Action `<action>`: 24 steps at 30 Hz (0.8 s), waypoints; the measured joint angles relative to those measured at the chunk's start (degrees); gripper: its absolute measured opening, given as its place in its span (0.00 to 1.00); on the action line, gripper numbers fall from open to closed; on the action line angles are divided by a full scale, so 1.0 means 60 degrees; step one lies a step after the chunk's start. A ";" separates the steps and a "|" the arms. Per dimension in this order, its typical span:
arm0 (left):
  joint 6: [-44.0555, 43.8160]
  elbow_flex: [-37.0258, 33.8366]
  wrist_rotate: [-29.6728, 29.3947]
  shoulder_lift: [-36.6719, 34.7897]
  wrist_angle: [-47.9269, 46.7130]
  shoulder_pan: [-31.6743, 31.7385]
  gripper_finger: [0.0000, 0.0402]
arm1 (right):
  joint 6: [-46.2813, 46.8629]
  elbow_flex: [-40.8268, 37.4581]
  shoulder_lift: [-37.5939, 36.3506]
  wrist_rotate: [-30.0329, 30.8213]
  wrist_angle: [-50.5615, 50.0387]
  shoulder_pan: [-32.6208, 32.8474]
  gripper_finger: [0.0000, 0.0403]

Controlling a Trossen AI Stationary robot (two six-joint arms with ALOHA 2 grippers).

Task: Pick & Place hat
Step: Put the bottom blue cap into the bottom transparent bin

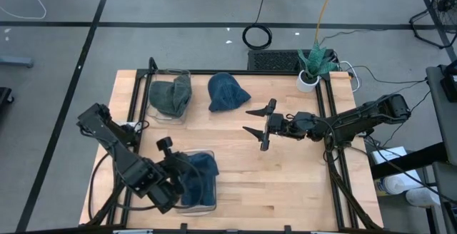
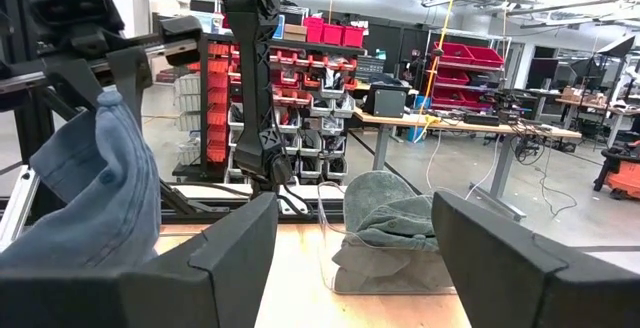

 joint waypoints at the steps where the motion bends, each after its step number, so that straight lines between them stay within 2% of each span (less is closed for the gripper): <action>1: 0.0026 0.0000 0.0000 0.0004 -0.0002 0.0025 0.01 | 0.0000 0.0000 0.0000 0.0000 0.0000 0.0000 0.63; 10: 0.0176 -0.0009 -0.0077 0.0007 0.0009 0.0063 0.01 | 0.0000 0.0000 0.0000 0.0000 -0.0085 0.0000 0.63; 17: -0.0182 -0.0790 -0.0127 0.0007 0.0109 0.0063 0.01 | 0.0002 0.0000 0.0000 0.0000 -0.0091 0.0000 0.63; 24: 0.0150 -0.1522 0.0072 0.0007 0.1439 0.0074 0.01 | 0.0004 0.0000 0.0000 0.0000 -0.0087 -0.0011 0.63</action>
